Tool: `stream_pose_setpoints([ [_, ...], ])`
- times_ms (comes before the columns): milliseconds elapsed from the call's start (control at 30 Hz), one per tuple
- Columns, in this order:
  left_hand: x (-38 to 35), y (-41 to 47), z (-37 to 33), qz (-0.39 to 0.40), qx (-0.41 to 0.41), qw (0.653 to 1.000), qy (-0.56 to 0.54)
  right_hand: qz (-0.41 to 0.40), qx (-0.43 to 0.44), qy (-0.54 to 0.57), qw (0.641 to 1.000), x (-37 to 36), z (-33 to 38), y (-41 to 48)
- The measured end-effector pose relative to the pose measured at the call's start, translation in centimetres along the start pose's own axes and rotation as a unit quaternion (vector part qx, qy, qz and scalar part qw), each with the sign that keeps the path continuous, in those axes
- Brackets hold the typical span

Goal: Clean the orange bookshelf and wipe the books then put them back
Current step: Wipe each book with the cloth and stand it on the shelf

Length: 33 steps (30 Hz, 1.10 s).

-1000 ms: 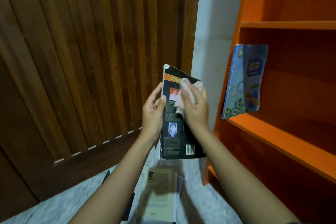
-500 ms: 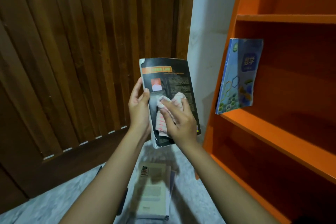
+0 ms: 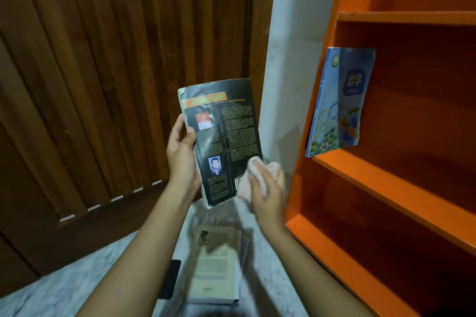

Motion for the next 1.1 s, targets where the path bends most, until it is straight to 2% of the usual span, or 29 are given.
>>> stream_pose_setpoints([
  [67, -0.3, -0.2, -0.4, 0.032, -0.005, 0.999, 0.011, -0.041, -0.040, 0.013, 0.998, 1.8, -0.2, 1.7],
  [133, -0.9, -0.3, -0.5, 0.070, 0.003, 0.997, 0.017, -0.053, -0.024, 0.026, 0.998, 3.1, 1.1, 3.2],
  [200, -1.6, -0.5, -0.4, 0.104, 0.005, 0.994, 0.029, -0.032, -0.019, 0.074, 0.997, 3.5, 2.2, 4.3],
  [267, -2.2, -0.6, -0.5, 0.124, 0.000, 0.992, 0.022, 0.001, -0.054, 0.131, 0.990, 3.2, 1.8, 5.0],
  [433, -2.2, -0.2, -0.6, 0.135, -0.011, 0.991, 0.020, 0.054, -0.106, 0.244, 0.962, 2.9, 0.7, 4.9],
  [567, -1.0, 0.5, -0.1, 0.128, -0.022, 0.989, 0.073, 0.092, -0.117, 0.279, 0.949, 2.3, 0.6, 4.5],
  [667, -0.4, 0.8, 0.2, 0.125, -0.036, 0.982, 0.138, 0.083, -0.158, 0.312, 0.933, 1.9, 0.1, 4.0],
  [767, 0.1, 1.1, 0.5, 0.110, -0.052, 0.968, 0.220, 0.061, -0.173, 0.305, 0.934, 2.1, -0.1, 4.0],
  [867, -0.2, 1.3, -0.6, 0.089, -0.125, 0.904, 0.399, 0.049, -0.159, 0.282, 0.945, 2.4, 0.5, 4.1],
  [933, -1.5, 0.7, -1.5, 0.096, -0.179, 0.866, 0.457, 0.044, -0.137, 0.244, 0.959, 2.5, 1.0, 4.1],
  [1000, -3.0, 0.0, -1.8, 0.118, -0.198, 0.855, 0.464, 0.039, -0.105, 0.195, 0.974, 2.5, 1.8, 3.7],
  [1100, -4.6, -0.7, -0.1, 0.169, -0.128, 0.860, 0.465, 0.045, -0.078, 0.146, 0.985, 2.3, 2.1, 3.1],
])
Point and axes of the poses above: each hand's wrist, its own y-axis towards the middle knuckle, its own x-axis out of the back of the hand, z = x × y, the point moved 10 cm from there along y, towards the middle knuckle, and after that the axes turned 4 degrees about -x, right-handed, at the moved point
